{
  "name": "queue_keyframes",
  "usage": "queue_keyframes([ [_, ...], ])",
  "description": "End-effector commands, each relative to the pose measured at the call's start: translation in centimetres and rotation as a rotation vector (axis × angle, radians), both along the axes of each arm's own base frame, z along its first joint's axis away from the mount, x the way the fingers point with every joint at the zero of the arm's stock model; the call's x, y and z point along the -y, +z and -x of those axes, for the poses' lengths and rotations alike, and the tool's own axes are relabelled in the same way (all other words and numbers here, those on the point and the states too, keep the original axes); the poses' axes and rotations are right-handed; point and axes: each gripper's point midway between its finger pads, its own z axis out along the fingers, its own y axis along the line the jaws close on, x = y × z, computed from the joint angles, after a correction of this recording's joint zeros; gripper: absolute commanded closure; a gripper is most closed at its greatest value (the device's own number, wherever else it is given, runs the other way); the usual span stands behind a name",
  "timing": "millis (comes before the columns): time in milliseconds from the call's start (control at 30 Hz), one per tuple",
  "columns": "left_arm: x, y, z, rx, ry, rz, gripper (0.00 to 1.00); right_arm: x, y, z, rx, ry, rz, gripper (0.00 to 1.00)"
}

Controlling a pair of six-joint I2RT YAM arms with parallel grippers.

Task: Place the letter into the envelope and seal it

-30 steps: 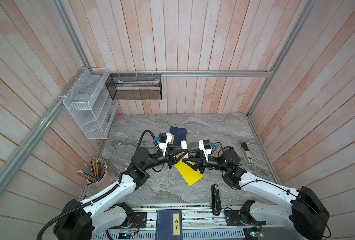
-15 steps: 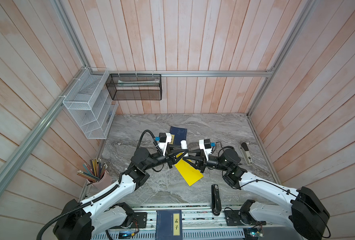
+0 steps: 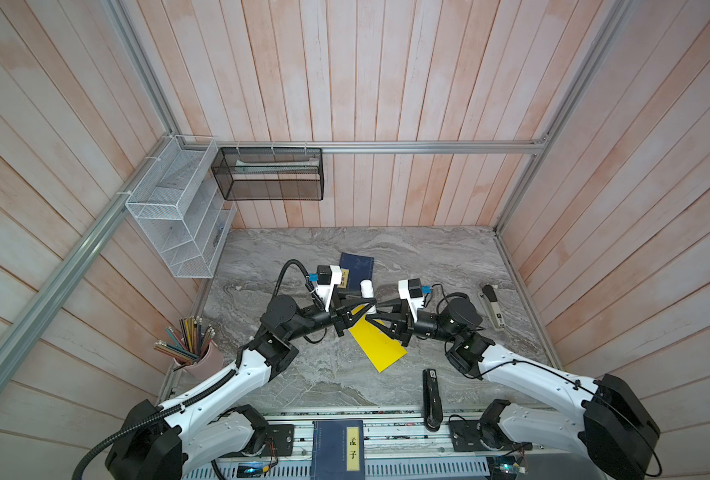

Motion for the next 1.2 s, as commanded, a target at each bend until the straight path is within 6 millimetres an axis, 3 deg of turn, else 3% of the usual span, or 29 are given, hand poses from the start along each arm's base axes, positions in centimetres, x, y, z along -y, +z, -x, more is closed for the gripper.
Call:
queue_keyframes([
  [0,-0.4,1.5,0.1,0.038,0.006,0.034,1.00,0.1,0.6,0.3,0.015,0.016,-0.010,0.75],
  [300,-0.5,0.9,-0.2,0.034,0.035,0.012,1.00,0.2,0.6,-0.5,0.011,-0.034,-0.006,0.90],
  [900,-0.9,0.0,-1.9,0.064,0.253,-0.061,1.00,0.6,1.1,-2.8,0.129,-0.383,0.074,0.93],
  [1167,-2.1,0.5,-3.0,0.071,0.372,-0.048,1.00,0.6,1.9,-2.7,0.231,-0.587,0.106,0.93],
])
